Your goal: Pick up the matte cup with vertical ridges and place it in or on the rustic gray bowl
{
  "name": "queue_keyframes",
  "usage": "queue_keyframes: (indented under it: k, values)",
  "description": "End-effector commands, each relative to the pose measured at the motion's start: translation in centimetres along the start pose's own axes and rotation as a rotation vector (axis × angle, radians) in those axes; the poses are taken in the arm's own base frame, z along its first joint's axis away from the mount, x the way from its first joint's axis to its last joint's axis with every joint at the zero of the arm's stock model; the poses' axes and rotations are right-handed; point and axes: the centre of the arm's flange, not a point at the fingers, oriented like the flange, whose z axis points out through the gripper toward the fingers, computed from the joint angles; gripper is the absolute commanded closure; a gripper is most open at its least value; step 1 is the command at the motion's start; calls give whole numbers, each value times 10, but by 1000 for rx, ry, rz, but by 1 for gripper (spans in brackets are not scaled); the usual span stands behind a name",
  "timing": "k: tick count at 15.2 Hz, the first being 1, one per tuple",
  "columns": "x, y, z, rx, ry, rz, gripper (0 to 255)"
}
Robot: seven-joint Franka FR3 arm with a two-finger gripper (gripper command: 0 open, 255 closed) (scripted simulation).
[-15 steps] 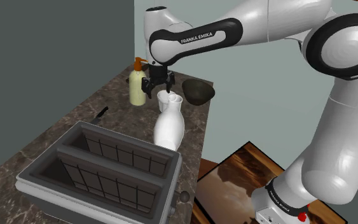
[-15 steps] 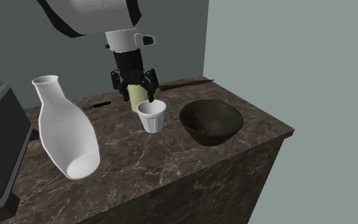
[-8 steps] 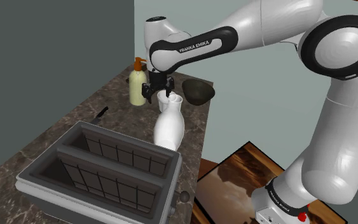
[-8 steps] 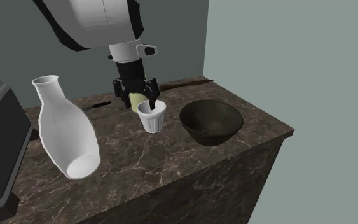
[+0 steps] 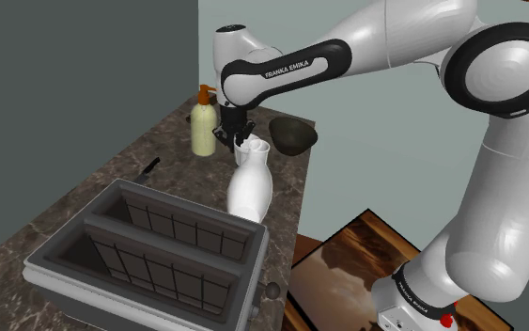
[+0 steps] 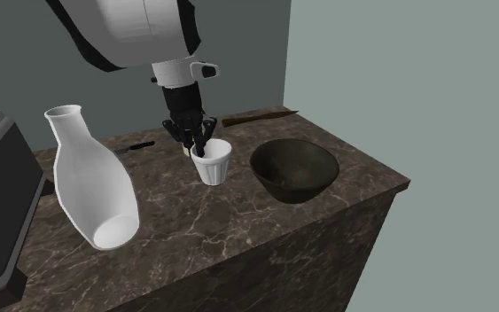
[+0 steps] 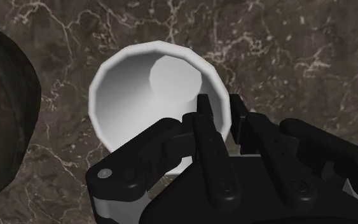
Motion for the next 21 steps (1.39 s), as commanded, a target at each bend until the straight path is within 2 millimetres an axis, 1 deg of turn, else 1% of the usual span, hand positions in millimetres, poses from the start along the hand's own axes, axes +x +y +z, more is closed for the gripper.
queue_keyframes:
  k: [1, 7, 21]
  values:
    - [0, 0, 0, 0, 0, 0, 255]
    - [0, 0, 0, 0, 0, 0, 255]
    - [-2, 9, -73, 0, 0, 0, 255]
